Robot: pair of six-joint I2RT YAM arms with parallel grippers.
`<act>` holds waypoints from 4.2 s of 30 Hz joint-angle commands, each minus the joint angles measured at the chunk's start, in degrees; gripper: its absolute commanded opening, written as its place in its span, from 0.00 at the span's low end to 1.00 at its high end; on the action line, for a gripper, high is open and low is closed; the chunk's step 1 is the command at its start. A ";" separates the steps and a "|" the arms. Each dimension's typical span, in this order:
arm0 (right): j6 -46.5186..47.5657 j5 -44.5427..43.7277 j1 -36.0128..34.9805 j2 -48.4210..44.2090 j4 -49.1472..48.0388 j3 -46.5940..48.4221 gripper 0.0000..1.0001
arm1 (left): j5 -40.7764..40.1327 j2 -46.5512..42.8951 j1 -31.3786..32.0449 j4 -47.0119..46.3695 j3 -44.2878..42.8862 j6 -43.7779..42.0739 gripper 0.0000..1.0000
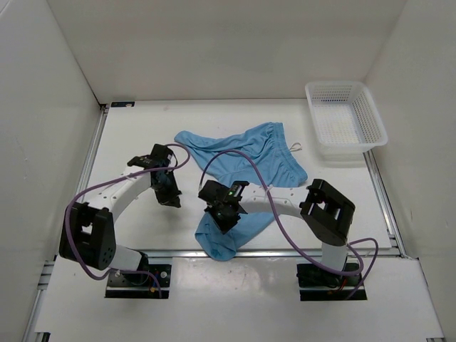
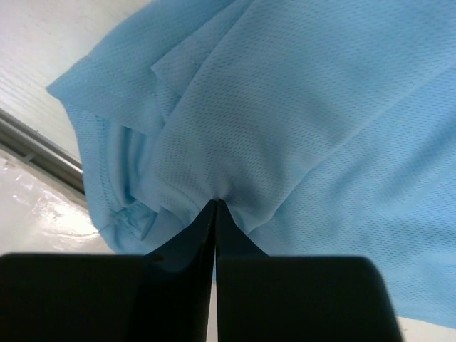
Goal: Fold and stack the shorts
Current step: Flatten the shorts out
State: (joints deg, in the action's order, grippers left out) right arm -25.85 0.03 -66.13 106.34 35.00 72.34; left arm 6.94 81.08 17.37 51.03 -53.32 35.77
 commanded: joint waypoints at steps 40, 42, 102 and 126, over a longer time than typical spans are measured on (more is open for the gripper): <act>-10.54 -17.70 -0.67 -15.11 2.96 -12.75 0.00 | 6.60 22.81 23.06 -4.62 -15.49 -1.14 0.43; -10.54 -17.70 -0.67 -15.11 2.96 -12.75 0.00 | 6.60 24.64 23.86 -4.62 -15.50 -1.14 0.43; -2.37 15.52 60.06 -34.90 -3.28 -24.00 0.81 | 2.11 17.96 3.64 -2.59 -11.46 -0.44 0.46; 0.62 13.94 60.06 -34.36 -1.08 -24.08 0.81 | -6.41 15.34 1.63 3.47 -14.27 -3.51 0.11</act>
State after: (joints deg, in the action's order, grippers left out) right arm -26.44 13.52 -6.37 71.85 33.87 47.66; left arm 3.25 100.05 20.56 52.73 -68.18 33.34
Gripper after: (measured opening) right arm 0.810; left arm 0.121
